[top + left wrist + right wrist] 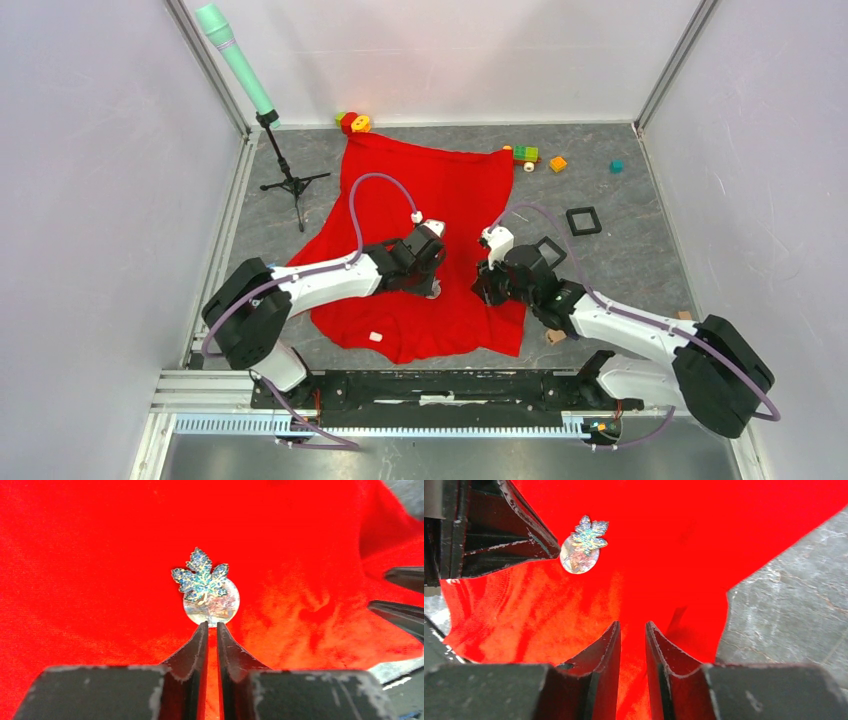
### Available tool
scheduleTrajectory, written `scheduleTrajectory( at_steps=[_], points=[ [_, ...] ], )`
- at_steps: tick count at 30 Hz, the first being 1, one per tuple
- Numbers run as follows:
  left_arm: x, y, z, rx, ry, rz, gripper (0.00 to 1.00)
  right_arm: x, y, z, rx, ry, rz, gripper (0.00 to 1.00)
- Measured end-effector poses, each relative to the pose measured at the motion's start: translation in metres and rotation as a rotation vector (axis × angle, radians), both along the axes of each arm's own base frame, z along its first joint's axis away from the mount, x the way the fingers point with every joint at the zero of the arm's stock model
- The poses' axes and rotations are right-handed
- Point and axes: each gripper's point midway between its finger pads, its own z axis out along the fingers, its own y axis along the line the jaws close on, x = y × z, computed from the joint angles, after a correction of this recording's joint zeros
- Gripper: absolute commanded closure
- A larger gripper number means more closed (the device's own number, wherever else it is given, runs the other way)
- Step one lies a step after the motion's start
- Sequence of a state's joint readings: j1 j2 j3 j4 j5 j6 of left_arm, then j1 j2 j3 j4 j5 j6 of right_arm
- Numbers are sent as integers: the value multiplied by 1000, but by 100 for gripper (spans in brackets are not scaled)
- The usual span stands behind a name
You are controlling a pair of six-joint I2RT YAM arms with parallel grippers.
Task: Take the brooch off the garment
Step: Remove the brooch from the clothes.
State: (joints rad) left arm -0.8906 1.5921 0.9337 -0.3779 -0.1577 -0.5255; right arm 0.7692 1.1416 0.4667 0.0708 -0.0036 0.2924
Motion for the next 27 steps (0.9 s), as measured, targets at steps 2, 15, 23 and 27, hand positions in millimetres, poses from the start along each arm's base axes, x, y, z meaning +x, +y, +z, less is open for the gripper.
scheduleTrajectory(
  at_steps=[2,15,23,27],
  points=[
    [2,-4,7,-41,-9,-5,86,0,5,0,34,22,16,70],
    [-1,0,-2,33,7,2,10,-6,12,-17,181,166,52,65],
    [-4,-15,-14,184,-17,-29,25,-3,7,-14,199,152,32,63],
    [-2,-13,-21,221,-15,-12,31,0,1,-2,211,96,9,63]
  ],
)
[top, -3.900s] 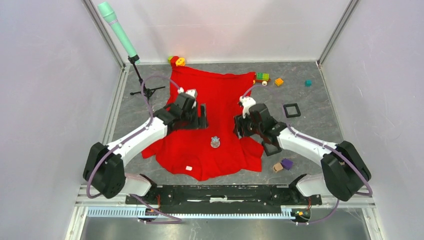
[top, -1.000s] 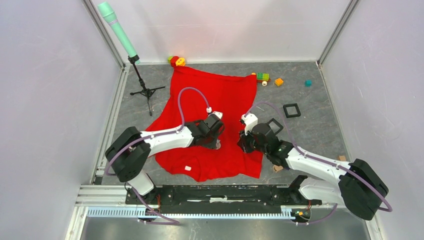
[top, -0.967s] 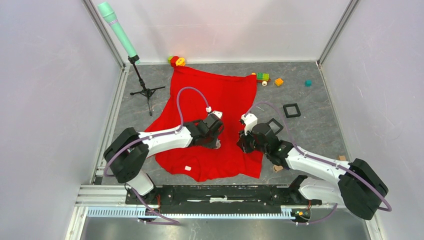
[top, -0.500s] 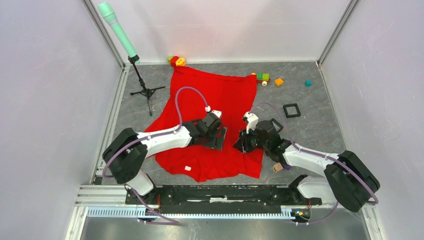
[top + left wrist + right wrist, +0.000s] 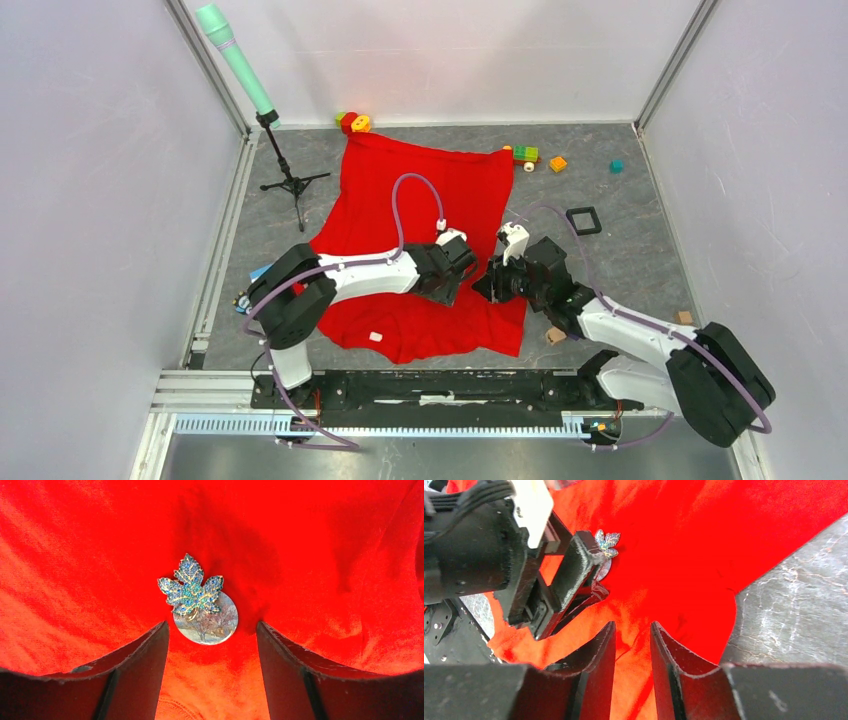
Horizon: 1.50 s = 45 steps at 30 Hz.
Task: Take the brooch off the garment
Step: Remove the brooch from the clothes.
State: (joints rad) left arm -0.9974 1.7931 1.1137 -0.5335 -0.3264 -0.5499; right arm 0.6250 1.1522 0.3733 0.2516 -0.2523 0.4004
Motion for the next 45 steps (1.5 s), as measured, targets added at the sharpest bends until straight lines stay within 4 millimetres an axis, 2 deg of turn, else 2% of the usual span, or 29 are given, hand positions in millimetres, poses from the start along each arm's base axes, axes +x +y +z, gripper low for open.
scheduleTrajectory(
  at_steps=[2,7,11,14,20,23,26,32,37,45],
  points=[
    [3,0,0,9,-6,7,38,2,-2,6,6,-26,-11,63],
    [8,-2,-1,13,-19,15,65,3,-4,9,6,-41,-23,63],
    [15,1,3,-7,-33,34,68,2,-5,8,2,-43,-19,63],
    [19,11,6,-47,-30,60,70,2,-5,6,-4,-41,-14,63],
    [13,31,15,-162,13,91,75,-2,0,-4,-9,-10,23,61],
    [11,35,21,-226,28,98,76,-5,3,-11,-12,15,42,39],
    [12,38,26,-277,38,106,77,-8,11,-19,-30,46,68,29],
    [18,43,25,-347,61,124,78,-8,36,-24,-40,59,119,28],
    [21,50,20,-373,74,137,82,0,51,-28,-63,56,121,33],
    [24,54,29,-370,40,134,88,10,56,-24,-76,28,107,36]
  ],
)
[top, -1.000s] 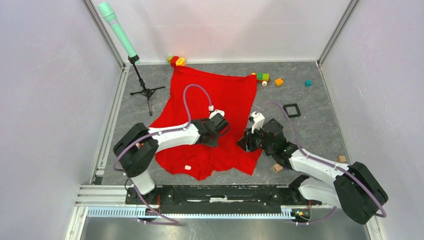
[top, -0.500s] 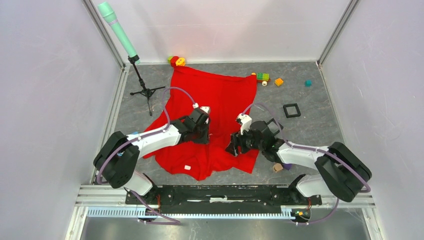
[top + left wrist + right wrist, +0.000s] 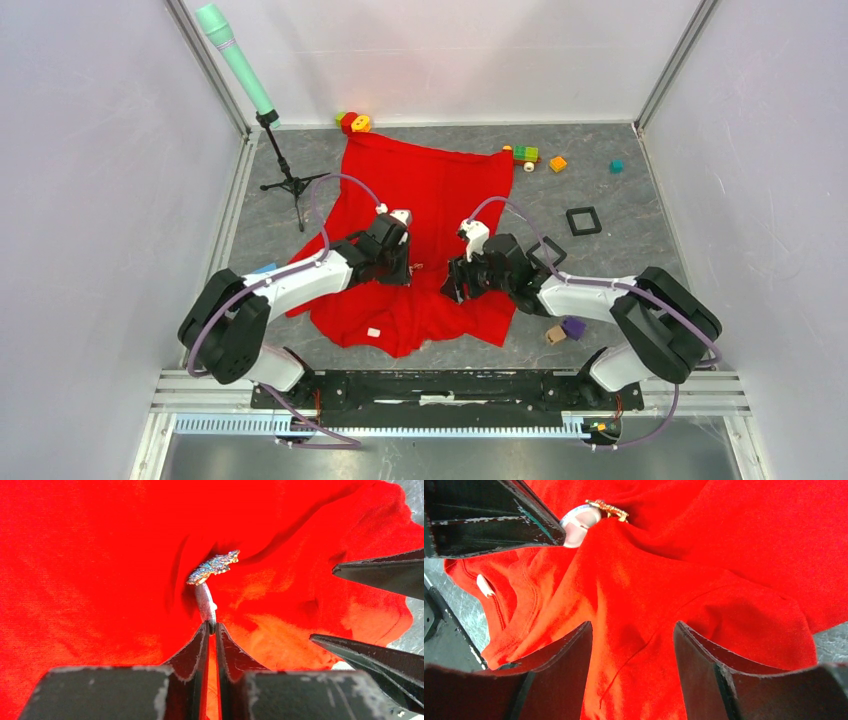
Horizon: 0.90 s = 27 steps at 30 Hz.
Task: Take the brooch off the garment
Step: Remove the brooch from the clothes.
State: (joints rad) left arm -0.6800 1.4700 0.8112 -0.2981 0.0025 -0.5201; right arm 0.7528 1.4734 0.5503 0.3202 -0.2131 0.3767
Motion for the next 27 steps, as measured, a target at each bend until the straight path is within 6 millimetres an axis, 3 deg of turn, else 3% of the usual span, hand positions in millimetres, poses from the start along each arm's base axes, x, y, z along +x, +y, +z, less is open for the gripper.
scheduleTrajectory(
  at_steps=[10,14,17,25,27],
  points=[
    [1,23,4,92,-34,39,91,9,11,3,0,-12,7,42],
    [1,24,3,103,-38,36,79,10,12,4,1,-13,8,42],
    [1,25,2,109,-35,33,78,10,12,4,0,-13,8,42],
    [1,23,-7,120,-10,25,79,11,12,4,-2,-18,12,42],
    [1,21,-7,108,-4,20,85,11,12,5,-2,-19,12,43]
  ],
)
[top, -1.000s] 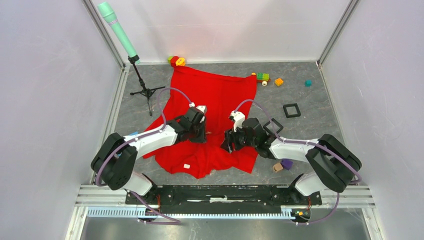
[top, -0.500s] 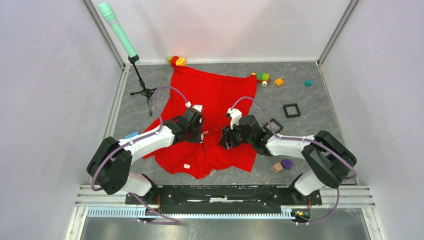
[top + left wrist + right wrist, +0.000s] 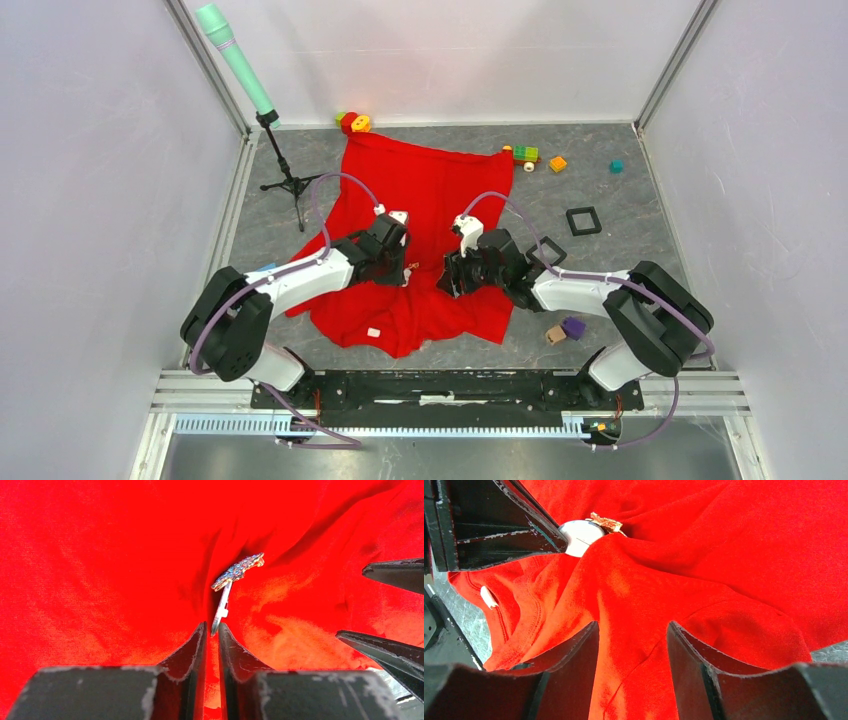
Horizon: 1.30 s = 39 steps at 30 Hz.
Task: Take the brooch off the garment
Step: Remove the brooch from the clothes.
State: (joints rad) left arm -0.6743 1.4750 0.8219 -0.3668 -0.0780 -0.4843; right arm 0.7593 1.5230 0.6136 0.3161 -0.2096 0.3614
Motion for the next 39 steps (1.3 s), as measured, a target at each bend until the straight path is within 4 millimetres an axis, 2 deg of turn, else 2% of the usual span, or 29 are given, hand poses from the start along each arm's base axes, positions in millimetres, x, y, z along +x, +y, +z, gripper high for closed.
scheduleTrajectory(
  at_steps=[3,10,12,15,16,20,22,26,28,32,39],
  points=[
    [1,-1,1,-10,-2,-4,97,1,1,1,1,-3,0,43],
    [0,-6,4,-30,-3,-48,98,-1,2,1,1,-7,23,40],
    [-2,-6,6,-33,-5,-60,98,-4,4,4,14,-8,53,34],
    [-5,-8,15,-51,-13,-83,98,-7,10,22,67,-39,102,9],
    [-6,-10,20,-64,-17,-93,98,-7,11,30,91,-58,112,7],
    [-9,-17,42,-134,-39,-124,98,-10,3,63,231,-142,115,10],
    [-11,-21,52,-172,-47,-139,98,-11,-5,66,290,-142,96,12],
    [-14,-28,72,-265,-61,-173,98,-14,-19,57,392,-57,52,17],
    [-14,-33,83,-320,-78,-195,98,-18,-17,58,445,-20,57,19],
    [-22,-44,97,-424,-98,-265,98,-26,-9,77,548,-10,115,20],
    [-37,-58,109,-544,-111,-361,98,-30,-4,90,604,-6,150,21]
  ],
)
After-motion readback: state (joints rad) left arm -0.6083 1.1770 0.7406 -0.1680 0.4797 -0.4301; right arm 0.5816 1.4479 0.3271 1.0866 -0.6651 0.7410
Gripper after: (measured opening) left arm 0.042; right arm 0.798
